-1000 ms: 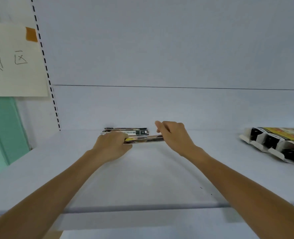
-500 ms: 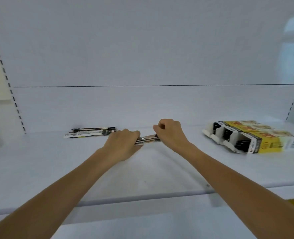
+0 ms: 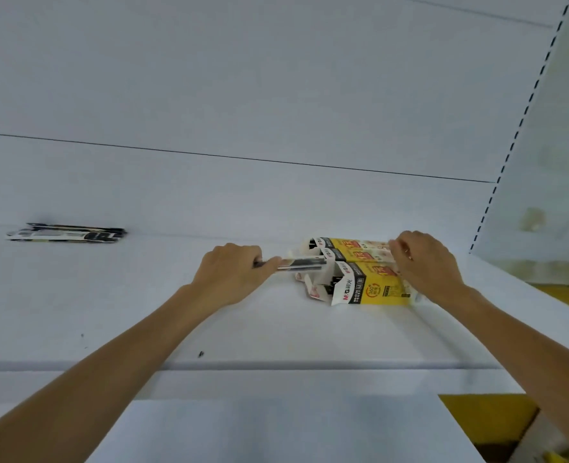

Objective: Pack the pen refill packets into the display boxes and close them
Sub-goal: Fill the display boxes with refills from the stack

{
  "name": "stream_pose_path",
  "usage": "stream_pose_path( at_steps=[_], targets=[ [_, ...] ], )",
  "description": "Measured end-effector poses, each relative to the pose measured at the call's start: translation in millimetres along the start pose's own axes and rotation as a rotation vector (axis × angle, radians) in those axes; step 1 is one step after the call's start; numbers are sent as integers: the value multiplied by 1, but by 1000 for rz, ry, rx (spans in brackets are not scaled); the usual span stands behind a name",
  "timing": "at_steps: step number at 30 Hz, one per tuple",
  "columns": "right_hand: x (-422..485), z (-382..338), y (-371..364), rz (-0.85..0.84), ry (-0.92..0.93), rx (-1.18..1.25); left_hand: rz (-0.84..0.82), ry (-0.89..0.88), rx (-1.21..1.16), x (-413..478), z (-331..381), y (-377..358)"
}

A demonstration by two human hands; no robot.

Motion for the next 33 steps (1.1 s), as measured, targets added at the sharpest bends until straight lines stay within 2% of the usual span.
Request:
stream_pose_path(
  at_steps=[3,7,10,17,20,24,25,28,30,33],
  targets=[
    [-3,27,-11,0,31,2,16,-34,44,4,14,-8],
    [-9,28,-23,134,92,-78,48,-48,143,9,26,-13],
    [-10,29,-20,202,102,-27,37,-44,185,10,25,-14],
    [-12,26,-17,304,160,-6,-25,-19,105,11,43,-27],
    [-13,27,-19,323,183,-12,-132,-87,108,18,64,-41],
    [-13,26,-20,294,170,-3,-251,-131,-154,28,95,-57],
    [-13,27,-21,289,165,-3,-211,-151,-155,29,98,-56],
    [-13,28,-21,291,157,2,88,-209,80,31,92,-40],
    [-12,28,-20,306,164,1,136,-80,102,29,76,-29],
    [-11,29,-20,316,160,-6,-91,188,58,23,41,-33]
  ],
)
Point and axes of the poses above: each hand's wrist, its own x-axis towards the middle knuckle, its own y-axis out of the back of the hand, z = x × y, the point moved 5 cm from there along x, towards the middle knuckle, and after that the axes turned 3 degrees about -y, right-handed, at the moved point
